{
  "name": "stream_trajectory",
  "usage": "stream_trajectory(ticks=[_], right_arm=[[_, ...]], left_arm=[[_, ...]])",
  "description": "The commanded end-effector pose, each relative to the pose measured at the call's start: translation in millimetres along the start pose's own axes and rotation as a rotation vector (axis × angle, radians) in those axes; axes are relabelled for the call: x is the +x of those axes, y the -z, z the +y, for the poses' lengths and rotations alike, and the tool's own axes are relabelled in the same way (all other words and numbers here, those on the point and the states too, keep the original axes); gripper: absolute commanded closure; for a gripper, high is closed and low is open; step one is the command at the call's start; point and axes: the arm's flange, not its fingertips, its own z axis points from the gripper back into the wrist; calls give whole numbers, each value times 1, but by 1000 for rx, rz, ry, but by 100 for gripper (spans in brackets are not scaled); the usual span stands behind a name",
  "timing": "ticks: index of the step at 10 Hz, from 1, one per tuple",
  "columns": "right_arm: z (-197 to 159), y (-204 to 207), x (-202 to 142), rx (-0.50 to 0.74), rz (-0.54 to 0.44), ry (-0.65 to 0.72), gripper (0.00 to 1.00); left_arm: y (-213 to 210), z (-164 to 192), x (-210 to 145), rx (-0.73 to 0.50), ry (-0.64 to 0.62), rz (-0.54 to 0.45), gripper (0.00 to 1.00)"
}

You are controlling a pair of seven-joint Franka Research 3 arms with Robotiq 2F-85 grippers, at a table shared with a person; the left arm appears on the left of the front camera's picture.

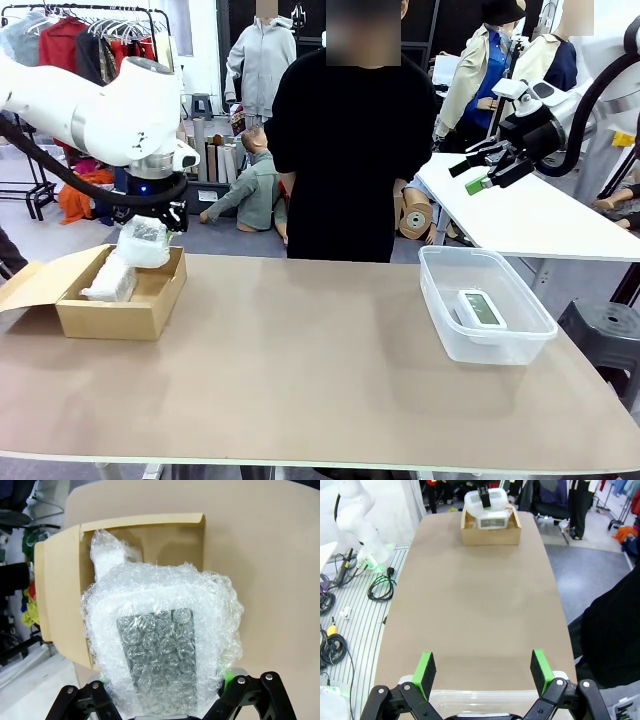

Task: Separate and place wrapped and unwrapped clocks.
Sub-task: If the picked Digital clock is wrapped, place it in the Package Box ; if not, place it in the Organizing box.

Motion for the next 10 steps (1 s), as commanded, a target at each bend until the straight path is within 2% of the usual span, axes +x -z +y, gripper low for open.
stream_trajectory(ticks=[1,3,5,10], right_arm=[[1,0,2,-1,-8,-2,0],[1,0,2,-1,-8,-2,0],[1,0,2,-1,-8,-2,0],[1,0,2,-1,-8,-2,0]], left_arm=[[19,13,8,15,7,-19,100],[32,14,7,29,-6,3,100],[50,15,6,27,39,31,100],[78,16,11,34,93,24,100]])
